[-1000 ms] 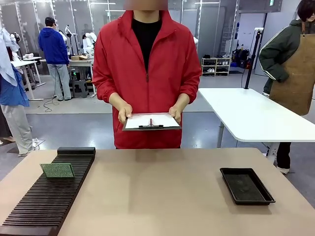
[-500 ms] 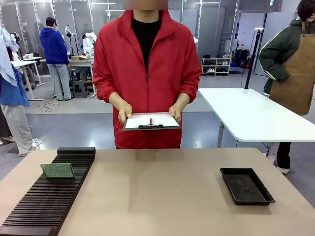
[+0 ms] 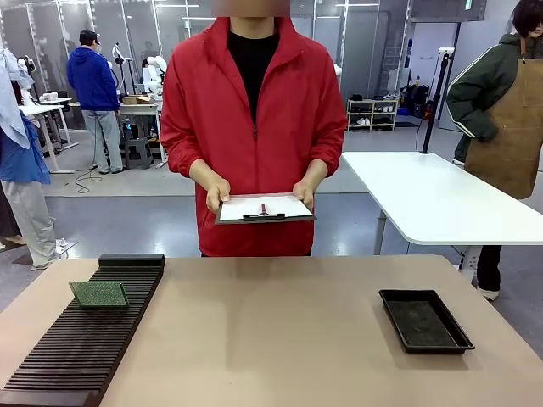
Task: Inspect the PCB.
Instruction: Pick up the Blank PCB and present it to the human, then release the Blank PCB you were holding.
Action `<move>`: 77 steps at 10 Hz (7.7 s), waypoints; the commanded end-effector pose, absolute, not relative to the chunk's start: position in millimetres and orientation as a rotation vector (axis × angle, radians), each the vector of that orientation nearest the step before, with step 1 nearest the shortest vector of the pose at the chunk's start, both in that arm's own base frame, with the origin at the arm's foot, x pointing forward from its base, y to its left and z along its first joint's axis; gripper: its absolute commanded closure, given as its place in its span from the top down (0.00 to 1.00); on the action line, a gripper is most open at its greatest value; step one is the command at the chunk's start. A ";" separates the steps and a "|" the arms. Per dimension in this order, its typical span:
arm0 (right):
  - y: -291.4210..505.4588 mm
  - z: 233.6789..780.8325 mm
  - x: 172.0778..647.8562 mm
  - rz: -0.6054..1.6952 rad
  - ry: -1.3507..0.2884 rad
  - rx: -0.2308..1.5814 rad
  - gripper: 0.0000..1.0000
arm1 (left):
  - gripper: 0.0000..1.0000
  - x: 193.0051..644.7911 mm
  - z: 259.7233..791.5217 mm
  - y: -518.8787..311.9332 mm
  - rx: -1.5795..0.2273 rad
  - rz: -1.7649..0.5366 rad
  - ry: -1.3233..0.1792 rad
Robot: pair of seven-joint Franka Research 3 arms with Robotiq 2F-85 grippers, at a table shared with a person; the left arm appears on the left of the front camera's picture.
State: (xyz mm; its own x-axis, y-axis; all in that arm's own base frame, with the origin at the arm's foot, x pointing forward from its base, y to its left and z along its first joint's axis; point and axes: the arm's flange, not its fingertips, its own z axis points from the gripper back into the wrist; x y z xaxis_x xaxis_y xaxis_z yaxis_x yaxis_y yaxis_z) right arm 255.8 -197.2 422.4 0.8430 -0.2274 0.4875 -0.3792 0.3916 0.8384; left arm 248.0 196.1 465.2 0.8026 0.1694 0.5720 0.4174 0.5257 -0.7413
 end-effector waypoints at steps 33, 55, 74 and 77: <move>-198.5 422.5 257.4 0.126 -0.609 1.186 1.00 | 0.67 539.6 367.8 -18.1 0.260 -1.540 -0.044; -198.5 422.5 257.4 0.126 -0.609 1.186 1.00 | 0.00 479.9 445.1 92.3 -0.761 -0.952 -0.393; -198.5 422.5 257.4 0.126 -0.609 1.186 1.00 | 0.03 567.7 386.9 -30.0 -1.660 -0.156 -0.035; -198.5 422.5 257.4 0.126 -0.609 1.186 1.00 | 0.03 567.7 386.9 -30.0 -1.660 -0.156 -0.035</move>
State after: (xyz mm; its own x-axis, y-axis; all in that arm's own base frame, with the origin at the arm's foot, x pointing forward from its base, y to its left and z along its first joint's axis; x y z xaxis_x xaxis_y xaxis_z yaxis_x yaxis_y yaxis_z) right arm 256.5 -196.2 421.1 0.8455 -0.2192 0.4870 -0.3804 0.3927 0.8373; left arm 569.8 -29.2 386.7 0.9902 -0.0668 0.1222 0.1162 -0.0878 -0.9893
